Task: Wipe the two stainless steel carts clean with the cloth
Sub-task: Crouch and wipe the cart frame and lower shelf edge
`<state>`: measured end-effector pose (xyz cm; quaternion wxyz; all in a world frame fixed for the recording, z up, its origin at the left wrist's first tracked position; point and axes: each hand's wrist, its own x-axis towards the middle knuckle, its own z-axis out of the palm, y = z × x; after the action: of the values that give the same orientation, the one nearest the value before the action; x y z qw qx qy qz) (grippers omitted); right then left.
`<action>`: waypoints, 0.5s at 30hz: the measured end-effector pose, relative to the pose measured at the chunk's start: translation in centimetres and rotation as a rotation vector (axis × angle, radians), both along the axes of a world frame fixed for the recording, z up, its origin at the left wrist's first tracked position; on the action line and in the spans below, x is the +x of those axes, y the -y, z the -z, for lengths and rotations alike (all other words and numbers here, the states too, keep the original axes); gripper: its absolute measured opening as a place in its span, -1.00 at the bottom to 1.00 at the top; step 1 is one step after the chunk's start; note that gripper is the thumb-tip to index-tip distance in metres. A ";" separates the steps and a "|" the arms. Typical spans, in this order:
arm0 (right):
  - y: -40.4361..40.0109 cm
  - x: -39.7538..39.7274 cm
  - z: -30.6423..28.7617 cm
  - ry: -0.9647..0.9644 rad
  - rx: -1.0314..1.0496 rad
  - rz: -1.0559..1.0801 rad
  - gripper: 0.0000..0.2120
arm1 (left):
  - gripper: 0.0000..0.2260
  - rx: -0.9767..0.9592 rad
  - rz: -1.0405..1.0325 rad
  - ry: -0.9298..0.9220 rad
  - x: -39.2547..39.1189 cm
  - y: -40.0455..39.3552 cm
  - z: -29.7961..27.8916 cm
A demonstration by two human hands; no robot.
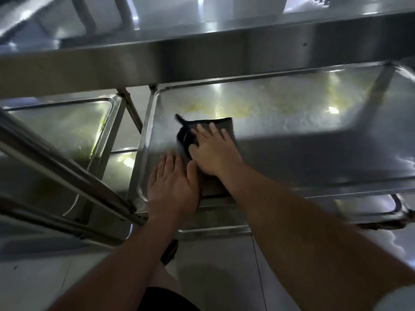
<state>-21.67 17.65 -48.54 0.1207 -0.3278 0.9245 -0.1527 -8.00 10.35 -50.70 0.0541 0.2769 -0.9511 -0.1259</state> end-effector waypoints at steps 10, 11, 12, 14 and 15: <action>-19.3 -7.4 0.5 -0.102 0.064 0.377 -0.27 | -0.21 0.004 0.017 -0.002 -0.1 0.1 0.4; -21.2 -8.0 0.5 -0.074 0.087 0.457 -0.26 | -0.21 0.002 0.015 -0.001 -0.1 0.0 0.4; -22.2 -8.5 0.6 -0.049 0.104 0.508 -0.25 | -0.21 -0.002 0.012 0.001 -0.1 0.0 0.5; -21.3 -8.2 0.8 -0.024 0.117 0.544 -0.24 | -0.21 -0.006 0.015 0.009 -0.2 0.1 0.5; -19.9 -7.4 0.9 -0.025 0.111 0.538 -0.24 | -0.20 -0.005 0.016 0.013 -0.2 0.1 0.4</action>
<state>-29.11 37.53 -49.43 0.0821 -0.0653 0.9867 -0.1245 -8.21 10.29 -51.11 0.0474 0.2700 -0.9539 -0.1223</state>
